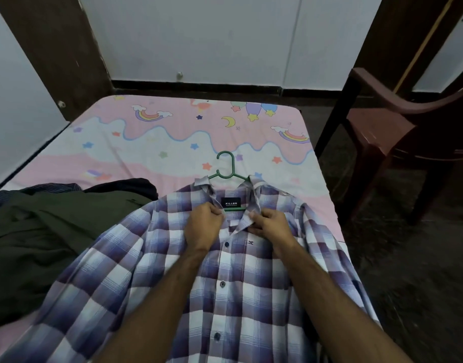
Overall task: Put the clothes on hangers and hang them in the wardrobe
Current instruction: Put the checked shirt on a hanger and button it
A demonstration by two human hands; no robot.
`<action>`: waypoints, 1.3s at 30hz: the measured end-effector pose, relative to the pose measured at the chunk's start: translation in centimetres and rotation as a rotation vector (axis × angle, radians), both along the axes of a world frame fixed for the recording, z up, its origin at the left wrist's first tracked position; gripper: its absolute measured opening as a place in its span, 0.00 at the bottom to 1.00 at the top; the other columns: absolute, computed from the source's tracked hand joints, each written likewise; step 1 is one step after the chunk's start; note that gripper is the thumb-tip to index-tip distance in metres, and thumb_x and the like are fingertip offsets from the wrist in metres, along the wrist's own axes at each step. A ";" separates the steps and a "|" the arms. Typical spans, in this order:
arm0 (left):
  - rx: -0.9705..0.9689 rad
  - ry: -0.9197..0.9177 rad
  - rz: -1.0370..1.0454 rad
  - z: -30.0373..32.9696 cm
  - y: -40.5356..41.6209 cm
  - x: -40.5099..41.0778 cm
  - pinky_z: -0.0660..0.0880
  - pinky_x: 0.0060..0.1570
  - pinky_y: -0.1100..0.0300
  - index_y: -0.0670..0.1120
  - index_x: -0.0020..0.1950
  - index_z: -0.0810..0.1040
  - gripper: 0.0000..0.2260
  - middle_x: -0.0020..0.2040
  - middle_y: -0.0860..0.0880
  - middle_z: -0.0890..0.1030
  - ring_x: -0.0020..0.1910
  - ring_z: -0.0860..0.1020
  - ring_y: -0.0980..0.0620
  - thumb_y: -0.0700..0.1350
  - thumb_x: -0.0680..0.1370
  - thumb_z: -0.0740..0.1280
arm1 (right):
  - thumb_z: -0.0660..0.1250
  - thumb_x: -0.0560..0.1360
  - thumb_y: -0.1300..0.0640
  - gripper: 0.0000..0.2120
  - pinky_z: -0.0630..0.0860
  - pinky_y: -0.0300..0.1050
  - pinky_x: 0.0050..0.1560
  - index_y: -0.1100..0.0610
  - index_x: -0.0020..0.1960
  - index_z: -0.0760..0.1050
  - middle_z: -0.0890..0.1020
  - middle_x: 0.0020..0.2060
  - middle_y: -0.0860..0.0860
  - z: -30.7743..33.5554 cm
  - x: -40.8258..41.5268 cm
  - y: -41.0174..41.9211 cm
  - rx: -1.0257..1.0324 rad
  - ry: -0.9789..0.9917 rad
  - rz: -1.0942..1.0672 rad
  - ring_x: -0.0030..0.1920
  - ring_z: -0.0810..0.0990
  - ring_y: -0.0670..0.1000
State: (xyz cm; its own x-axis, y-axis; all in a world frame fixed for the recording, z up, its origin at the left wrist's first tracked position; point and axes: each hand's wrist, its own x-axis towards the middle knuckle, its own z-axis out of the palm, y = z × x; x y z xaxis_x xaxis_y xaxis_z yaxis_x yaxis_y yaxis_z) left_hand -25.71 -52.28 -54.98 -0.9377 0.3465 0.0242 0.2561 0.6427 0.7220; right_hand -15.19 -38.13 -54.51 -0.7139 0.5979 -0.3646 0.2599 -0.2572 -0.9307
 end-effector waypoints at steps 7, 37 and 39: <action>-0.035 -0.028 0.062 -0.4 0.4 -0.3 0.76 0.40 0.58 0.50 0.45 0.83 0.05 0.42 0.54 0.85 0.43 0.81 0.52 0.50 0.77 0.72 | 0.76 0.75 0.62 0.08 0.83 0.40 0.40 0.64 0.47 0.78 0.85 0.38 0.58 -0.4 0.9 -0.4 -0.041 0.094 -0.048 0.38 0.85 0.51; 0.728 -0.448 0.038 -3.3 -1.2 0.7 0.69 0.23 0.61 0.37 0.51 0.80 0.03 0.34 0.41 0.80 0.26 0.72 0.52 0.32 0.77 0.70 | 0.77 0.74 0.59 0.04 0.83 0.44 0.49 0.53 0.45 0.82 0.86 0.40 0.48 -2.9 -2.5 -4.8 0.379 0.081 -0.005 0.43 0.85 0.47; 0.713 -0.462 0.037 -3.2 -1.2 0.7 0.67 0.22 0.62 0.38 0.50 0.81 0.03 0.34 0.42 0.79 0.26 0.71 0.53 0.33 0.78 0.70 | 0.76 0.74 0.59 0.04 0.83 0.44 0.50 0.56 0.47 0.83 0.86 0.40 0.48 -3.2 -2.5 -4.8 0.414 0.082 -0.009 0.43 0.85 0.45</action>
